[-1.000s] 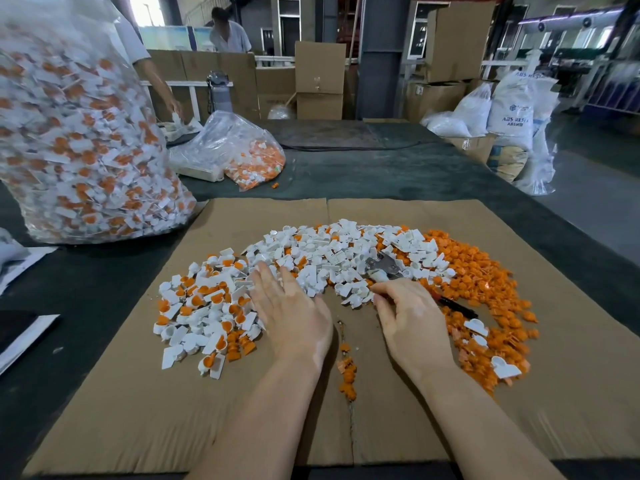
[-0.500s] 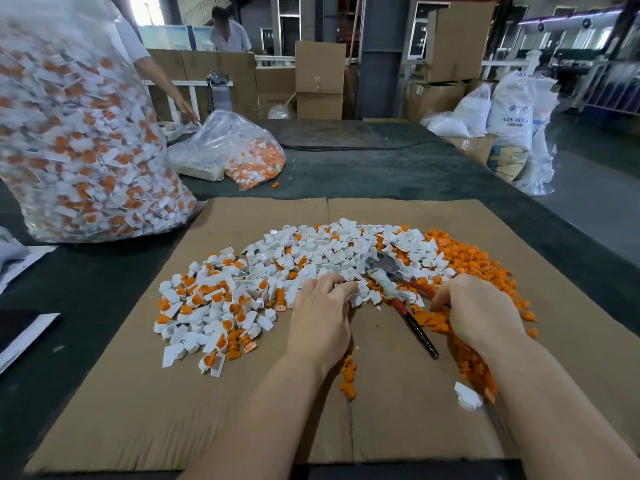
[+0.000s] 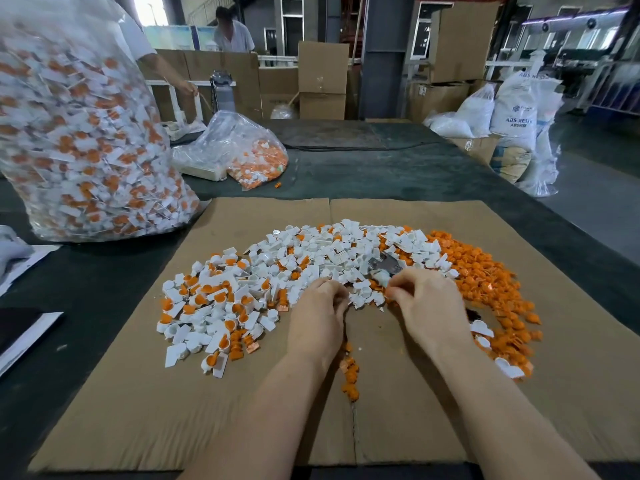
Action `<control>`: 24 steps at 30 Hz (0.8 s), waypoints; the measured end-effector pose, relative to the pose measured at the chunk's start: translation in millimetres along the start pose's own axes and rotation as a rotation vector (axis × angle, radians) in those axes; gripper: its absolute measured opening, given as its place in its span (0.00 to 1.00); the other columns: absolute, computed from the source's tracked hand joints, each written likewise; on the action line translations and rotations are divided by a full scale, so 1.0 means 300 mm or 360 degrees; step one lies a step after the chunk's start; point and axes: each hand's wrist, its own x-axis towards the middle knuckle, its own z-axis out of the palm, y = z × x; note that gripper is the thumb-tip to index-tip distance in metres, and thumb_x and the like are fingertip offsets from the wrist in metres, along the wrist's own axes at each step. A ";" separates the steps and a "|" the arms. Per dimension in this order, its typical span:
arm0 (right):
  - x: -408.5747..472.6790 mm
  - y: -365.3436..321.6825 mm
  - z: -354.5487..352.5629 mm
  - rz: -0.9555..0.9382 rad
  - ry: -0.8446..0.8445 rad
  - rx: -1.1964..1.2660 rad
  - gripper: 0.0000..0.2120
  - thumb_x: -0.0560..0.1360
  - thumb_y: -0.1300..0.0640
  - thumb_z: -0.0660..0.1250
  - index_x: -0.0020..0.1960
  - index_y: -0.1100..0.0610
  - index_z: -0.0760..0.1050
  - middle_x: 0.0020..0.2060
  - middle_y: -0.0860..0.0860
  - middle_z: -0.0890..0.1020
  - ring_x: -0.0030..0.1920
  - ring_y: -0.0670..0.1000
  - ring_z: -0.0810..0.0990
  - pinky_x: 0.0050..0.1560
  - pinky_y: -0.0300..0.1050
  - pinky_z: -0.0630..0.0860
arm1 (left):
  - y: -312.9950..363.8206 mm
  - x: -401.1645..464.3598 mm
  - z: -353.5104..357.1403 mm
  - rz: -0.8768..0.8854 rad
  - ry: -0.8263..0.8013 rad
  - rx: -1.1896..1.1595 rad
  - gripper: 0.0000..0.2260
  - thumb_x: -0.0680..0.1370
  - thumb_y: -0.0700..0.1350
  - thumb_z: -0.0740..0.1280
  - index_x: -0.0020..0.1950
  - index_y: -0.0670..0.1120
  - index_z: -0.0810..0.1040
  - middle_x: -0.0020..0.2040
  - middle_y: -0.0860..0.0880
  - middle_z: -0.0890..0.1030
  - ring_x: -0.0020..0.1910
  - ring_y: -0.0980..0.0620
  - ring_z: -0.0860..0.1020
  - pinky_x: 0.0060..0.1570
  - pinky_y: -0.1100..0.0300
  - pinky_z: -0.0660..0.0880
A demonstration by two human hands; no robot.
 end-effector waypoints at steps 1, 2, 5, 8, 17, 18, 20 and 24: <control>-0.010 -0.014 0.020 -0.0003 0.0006 0.0066 0.05 0.75 0.60 0.67 0.47 0.57 0.81 0.43 0.50 0.83 0.43 0.48 0.77 0.46 0.41 0.72 | 0.001 0.000 -0.001 -0.0024 0.0017 -0.0017 0.04 0.78 0.43 0.65 0.51 0.48 0.79 0.44 0.56 0.73 0.44 0.58 0.71 0.42 0.69 0.65; -0.020 -0.025 0.038 0.0003 0.0018 0.0128 0.05 0.75 0.60 0.67 0.47 0.57 0.81 0.42 0.50 0.83 0.44 0.49 0.79 0.47 0.42 0.74 | 0.001 0.000 -0.002 -0.0049 0.0026 -0.0029 0.05 0.79 0.44 0.64 0.52 0.49 0.78 0.45 0.56 0.74 0.44 0.58 0.71 0.43 0.68 0.65; -0.050 -0.040 0.081 -0.0015 0.0099 0.0247 0.04 0.75 0.61 0.67 0.47 0.59 0.81 0.42 0.52 0.83 0.44 0.51 0.80 0.46 0.44 0.75 | 0.002 -0.002 -0.006 -0.0090 0.0017 -0.0055 0.07 0.79 0.42 0.64 0.55 0.49 0.78 0.50 0.52 0.78 0.47 0.55 0.74 0.46 0.65 0.69; -0.069 -0.040 0.103 -0.0089 0.0152 0.0305 0.04 0.75 0.63 0.67 0.47 0.59 0.81 0.41 0.51 0.83 0.44 0.51 0.79 0.46 0.42 0.74 | 0.000 0.000 -0.005 -0.0072 0.0004 0.0057 0.13 0.79 0.42 0.63 0.63 0.49 0.76 0.54 0.51 0.76 0.52 0.53 0.76 0.49 0.67 0.68; -0.083 -0.030 0.107 -0.0106 0.0180 0.0311 0.05 0.74 0.63 0.68 0.48 0.58 0.82 0.41 0.50 0.83 0.42 0.47 0.78 0.43 0.32 0.66 | -0.002 0.001 0.001 -0.0080 -0.0030 0.0139 0.08 0.79 0.43 0.64 0.56 0.46 0.80 0.56 0.50 0.69 0.49 0.56 0.72 0.48 0.69 0.65; -0.083 -0.029 0.107 -0.0108 0.0182 0.0307 0.05 0.74 0.62 0.68 0.48 0.58 0.82 0.41 0.50 0.83 0.42 0.46 0.78 0.43 0.32 0.66 | -0.001 -0.001 0.001 -0.0081 -0.0024 0.0126 0.07 0.79 0.43 0.64 0.54 0.46 0.79 0.55 0.51 0.71 0.50 0.55 0.73 0.48 0.69 0.66; -0.085 -0.028 0.107 -0.0113 0.0187 0.0309 0.05 0.74 0.62 0.68 0.48 0.58 0.81 0.41 0.50 0.83 0.42 0.46 0.77 0.43 0.32 0.66 | 0.003 -0.004 -0.001 -0.0075 -0.0017 0.0108 0.06 0.78 0.42 0.64 0.54 0.47 0.78 0.53 0.52 0.71 0.52 0.53 0.75 0.47 0.68 0.66; -0.087 -0.025 0.109 -0.0114 0.0179 0.0331 0.04 0.74 0.62 0.68 0.47 0.58 0.81 0.41 0.49 0.83 0.41 0.44 0.76 0.42 0.29 0.67 | 0.001 -0.005 -0.001 -0.0028 -0.0052 0.0185 0.12 0.79 0.41 0.63 0.63 0.48 0.76 0.50 0.52 0.67 0.48 0.54 0.73 0.45 0.67 0.66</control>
